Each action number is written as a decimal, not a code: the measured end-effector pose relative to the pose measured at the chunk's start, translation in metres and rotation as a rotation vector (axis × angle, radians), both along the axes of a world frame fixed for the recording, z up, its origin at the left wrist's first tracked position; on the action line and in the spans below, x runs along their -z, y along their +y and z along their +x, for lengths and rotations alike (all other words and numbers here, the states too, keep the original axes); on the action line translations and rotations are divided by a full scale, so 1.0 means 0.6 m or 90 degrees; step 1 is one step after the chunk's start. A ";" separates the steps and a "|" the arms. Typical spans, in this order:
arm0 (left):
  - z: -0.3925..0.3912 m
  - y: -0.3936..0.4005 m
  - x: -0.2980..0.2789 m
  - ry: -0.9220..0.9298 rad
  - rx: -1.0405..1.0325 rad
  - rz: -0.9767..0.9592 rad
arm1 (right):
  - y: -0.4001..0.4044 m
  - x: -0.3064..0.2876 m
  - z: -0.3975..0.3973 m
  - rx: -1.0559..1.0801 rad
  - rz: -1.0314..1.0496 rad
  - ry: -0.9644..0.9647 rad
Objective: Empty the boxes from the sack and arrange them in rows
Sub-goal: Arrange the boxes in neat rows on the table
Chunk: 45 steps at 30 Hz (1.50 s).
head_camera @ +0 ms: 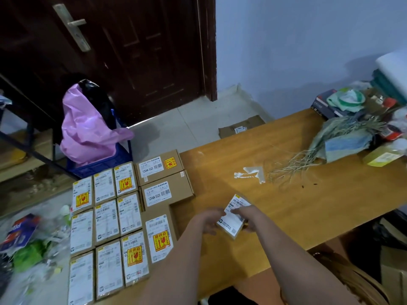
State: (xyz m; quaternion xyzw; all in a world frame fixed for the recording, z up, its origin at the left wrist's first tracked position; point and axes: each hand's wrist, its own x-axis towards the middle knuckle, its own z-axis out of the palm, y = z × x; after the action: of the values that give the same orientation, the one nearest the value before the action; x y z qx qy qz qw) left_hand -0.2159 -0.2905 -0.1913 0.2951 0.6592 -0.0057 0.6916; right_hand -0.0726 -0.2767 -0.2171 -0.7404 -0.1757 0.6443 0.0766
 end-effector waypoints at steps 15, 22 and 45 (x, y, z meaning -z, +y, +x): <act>-0.122 -0.015 -0.059 0.043 -0.160 0.176 | 0.029 -0.048 -0.099 -0.069 0.160 0.105; -0.217 -0.034 -0.107 0.054 -0.172 0.198 | 0.035 -0.098 -0.172 -0.142 0.165 0.153; -0.489 -0.142 -0.151 0.023 -0.341 0.263 | -0.023 -0.171 -0.438 -0.325 0.226 0.188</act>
State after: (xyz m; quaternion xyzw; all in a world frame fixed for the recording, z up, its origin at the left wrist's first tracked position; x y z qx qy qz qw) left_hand -0.5096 -0.3760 -0.1006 0.2454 0.7128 0.3045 0.5823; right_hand -0.3352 -0.2903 -0.1143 -0.5465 -0.4518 0.7021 0.0650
